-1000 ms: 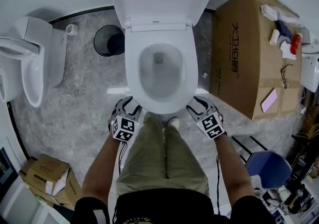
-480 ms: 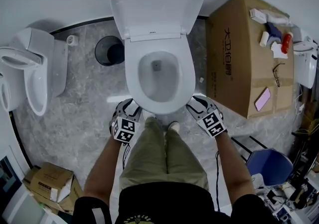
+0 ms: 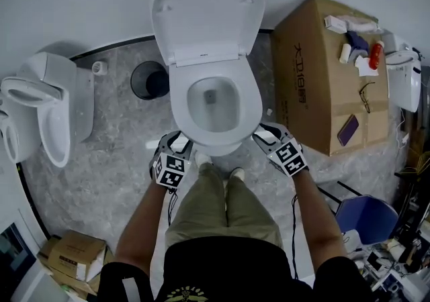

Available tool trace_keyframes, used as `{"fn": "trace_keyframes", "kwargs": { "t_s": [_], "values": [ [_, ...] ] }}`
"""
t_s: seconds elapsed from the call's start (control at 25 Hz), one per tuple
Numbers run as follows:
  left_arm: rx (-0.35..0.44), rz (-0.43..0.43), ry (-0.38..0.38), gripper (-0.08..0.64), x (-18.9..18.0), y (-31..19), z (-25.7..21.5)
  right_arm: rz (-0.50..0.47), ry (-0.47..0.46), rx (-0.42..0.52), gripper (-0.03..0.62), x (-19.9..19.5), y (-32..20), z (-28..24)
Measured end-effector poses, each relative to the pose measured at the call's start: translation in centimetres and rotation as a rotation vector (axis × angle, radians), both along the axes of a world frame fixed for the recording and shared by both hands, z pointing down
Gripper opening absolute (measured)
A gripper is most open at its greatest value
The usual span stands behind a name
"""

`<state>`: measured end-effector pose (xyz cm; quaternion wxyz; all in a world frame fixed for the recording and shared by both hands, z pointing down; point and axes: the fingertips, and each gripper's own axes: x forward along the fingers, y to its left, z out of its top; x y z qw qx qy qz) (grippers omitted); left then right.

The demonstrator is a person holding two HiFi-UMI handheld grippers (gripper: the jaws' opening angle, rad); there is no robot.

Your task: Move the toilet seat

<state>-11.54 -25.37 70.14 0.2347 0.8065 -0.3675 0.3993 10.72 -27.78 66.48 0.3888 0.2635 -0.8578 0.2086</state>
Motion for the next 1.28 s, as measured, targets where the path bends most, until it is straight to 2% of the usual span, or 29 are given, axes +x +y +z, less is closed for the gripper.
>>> {"fn": "trace_keyframes", "kwargs": {
  "t_s": [0.24, 0.48, 1.04, 1.28],
  "values": [
    [-0.043, 0.009, 0.004, 0.185, -0.1, -1.0, -1.1, -0.003, 0.008, -0.013, 0.175, -0.1, -1.1, -1.1],
    [-0.023, -0.012, 0.011, 0.166, -0.1, -2.6, -2.3, 0.036, -0.014, 0.018, 0.164, -0.2, -2.6, -2.5],
    [-0.007, -0.094, 0.022, 0.161, -0.8, -7.9, -4.9, 0.010, -0.108, 0.044, 0.166, -0.9, -8.6, -6.5],
    [0.032, -0.116, 0.032, 0.161, 0.1, -10.1, -6.4, -0.003, -0.116, 0.050, 0.160, -1.1, -11.3, -7.8]
  ]
}}
